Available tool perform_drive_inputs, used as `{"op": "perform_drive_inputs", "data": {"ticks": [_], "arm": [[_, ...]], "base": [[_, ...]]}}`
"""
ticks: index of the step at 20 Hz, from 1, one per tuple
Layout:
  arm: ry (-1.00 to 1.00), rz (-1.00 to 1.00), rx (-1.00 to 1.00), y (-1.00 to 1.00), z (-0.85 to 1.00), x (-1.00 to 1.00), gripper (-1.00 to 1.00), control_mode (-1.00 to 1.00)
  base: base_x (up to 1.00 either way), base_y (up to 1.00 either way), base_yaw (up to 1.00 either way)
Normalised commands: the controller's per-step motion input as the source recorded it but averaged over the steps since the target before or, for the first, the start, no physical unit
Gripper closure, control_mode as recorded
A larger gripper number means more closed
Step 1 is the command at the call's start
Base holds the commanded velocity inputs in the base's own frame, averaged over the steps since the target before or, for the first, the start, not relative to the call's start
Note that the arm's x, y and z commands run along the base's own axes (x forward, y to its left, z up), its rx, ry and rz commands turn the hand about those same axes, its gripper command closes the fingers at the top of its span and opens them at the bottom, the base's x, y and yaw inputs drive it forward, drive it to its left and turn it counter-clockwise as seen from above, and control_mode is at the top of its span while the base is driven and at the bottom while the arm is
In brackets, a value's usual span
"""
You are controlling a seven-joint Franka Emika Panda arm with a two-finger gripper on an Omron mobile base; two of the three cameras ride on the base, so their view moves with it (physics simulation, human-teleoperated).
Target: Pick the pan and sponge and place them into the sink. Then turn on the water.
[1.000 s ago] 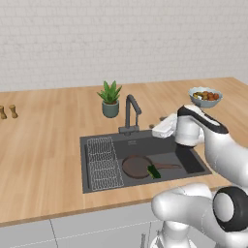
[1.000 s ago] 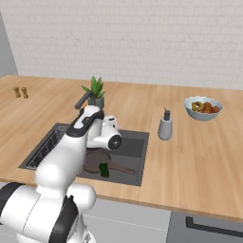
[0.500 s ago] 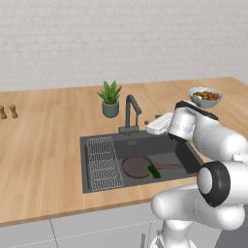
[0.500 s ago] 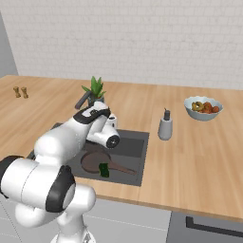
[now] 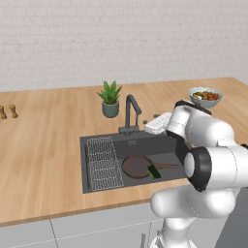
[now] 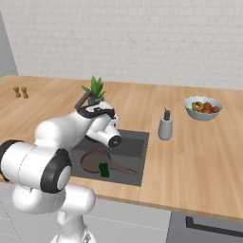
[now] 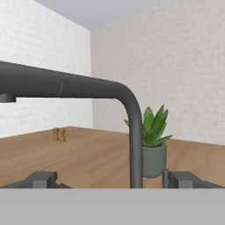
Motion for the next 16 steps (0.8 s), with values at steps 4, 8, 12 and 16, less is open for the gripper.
{"op": "perform_drive_inputs", "data": {"ticks": [4, 8, 12, 16], "arm": [[0.00, 0.00, 0.00, 0.00, -0.17, 0.17, -1.00, -1.00], [-0.01, 0.00, 0.00, 0.00, -0.03, 0.19, -1.00, -1.00], [0.00, 0.00, 0.00, 0.00, -0.07, 0.35, -1.00, -1.00], [0.00, 0.00, 0.00, 0.00, -0.09, 0.37, -1.00, -1.00]], "base": [[0.00, 0.00, 0.00], [0.00, 0.00, 0.00], [0.00, 0.00, 0.00], [0.00, 0.00, 0.00]]}}
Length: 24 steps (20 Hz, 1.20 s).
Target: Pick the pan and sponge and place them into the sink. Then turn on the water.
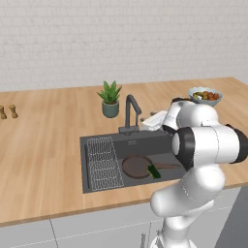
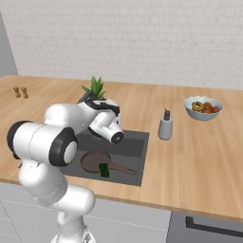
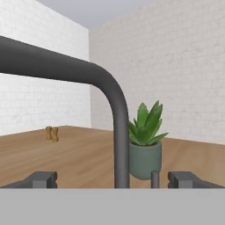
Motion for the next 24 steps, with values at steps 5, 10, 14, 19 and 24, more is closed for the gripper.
{"op": "perform_drive_inputs", "data": {"ticks": [5, 10, 14, 19, 24], "arm": [[0.00, 0.00, 0.00, 0.00, -0.12, 0.34, -1.00, -1.00], [0.00, 0.00, 0.00, 0.01, -0.21, 0.37, -1.00, -1.00], [0.00, 0.00, 0.00, 0.00, -0.35, 0.44, -1.00, -1.00], [0.01, 0.00, 0.00, 0.02, -0.38, 0.47, -1.00, -1.00], [0.00, 0.00, 0.01, 0.00, -0.22, 0.57, -1.00, -1.00]], "base": [[0.00, 0.00, 0.00], [0.00, 0.00, 0.00], [0.00, 0.00, 0.00], [0.00, 0.00, 0.00], [0.00, 0.00, 0.00]]}}
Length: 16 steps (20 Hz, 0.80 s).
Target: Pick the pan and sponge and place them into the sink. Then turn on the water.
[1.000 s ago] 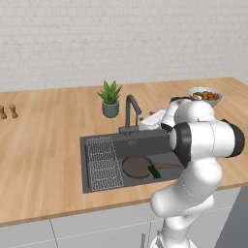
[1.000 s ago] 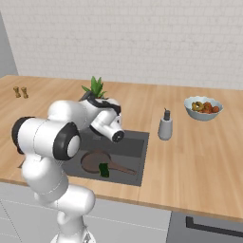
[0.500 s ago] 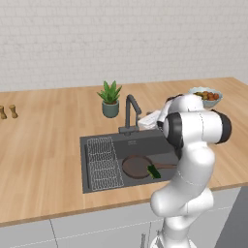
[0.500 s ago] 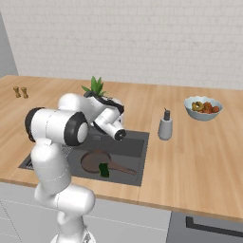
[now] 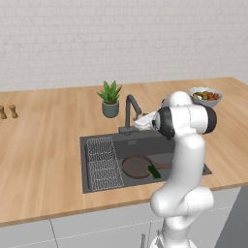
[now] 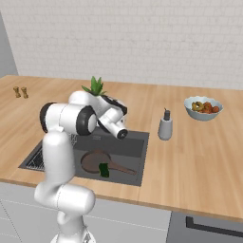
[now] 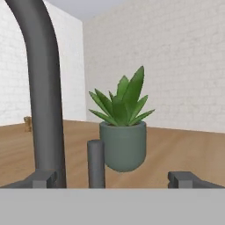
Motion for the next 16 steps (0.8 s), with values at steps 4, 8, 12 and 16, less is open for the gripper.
{"op": "perform_drive_inputs", "data": {"ticks": [4, 8, 12, 16], "arm": [[0.00, 0.00, 0.03, 0.00, -0.15, 0.53, -1.00, -1.00], [0.00, 0.00, 0.01, 0.04, -0.18, 0.41, 1.00, -1.00], [0.00, 0.00, 0.01, 0.00, -0.04, 0.20, 1.00, -1.00], [0.01, -0.11, 0.01, -0.33, 0.00, 0.03, 1.00, -1.00]], "base": [[0.00, 0.00, 0.00], [0.00, 0.00, 0.00], [0.00, 0.00, 0.00], [0.00, 0.00, 0.00]]}}
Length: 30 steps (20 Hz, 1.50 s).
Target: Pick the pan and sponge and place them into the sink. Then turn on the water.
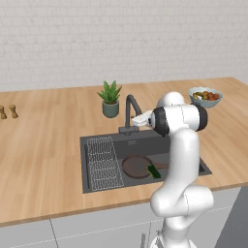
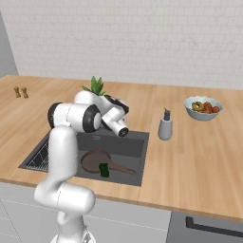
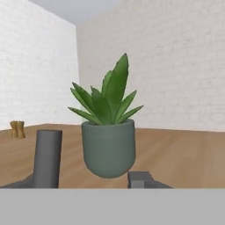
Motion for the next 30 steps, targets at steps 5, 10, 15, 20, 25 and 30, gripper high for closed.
{"op": "perform_drive_inputs", "data": {"ticks": [5, 10, 15, 20, 25, 30], "arm": [[0.16, -0.18, 0.04, -0.65, 0.00, 0.12, 1.00, -1.00], [0.37, -0.17, 0.02, -0.76, 0.00, 0.16, 1.00, -1.00], [0.25, -0.08, 0.04, -0.91, -0.14, 0.07, 1.00, -1.00], [0.04, 0.04, 0.15, -0.92, -0.29, -0.10, 1.00, -1.00], [0.00, 0.09, 0.18, -0.75, -0.26, -0.25, 1.00, -1.00], [0.00, 0.03, 0.13, -0.51, 0.06, -0.73, 1.00, -1.00]], "base": [[0.00, 0.00, 0.00], [0.00, 0.00, 0.00], [0.00, 0.00, 0.00], [0.00, 0.00, 0.00], [0.00, 0.00, 0.00], [0.00, 0.00, 0.00]]}}
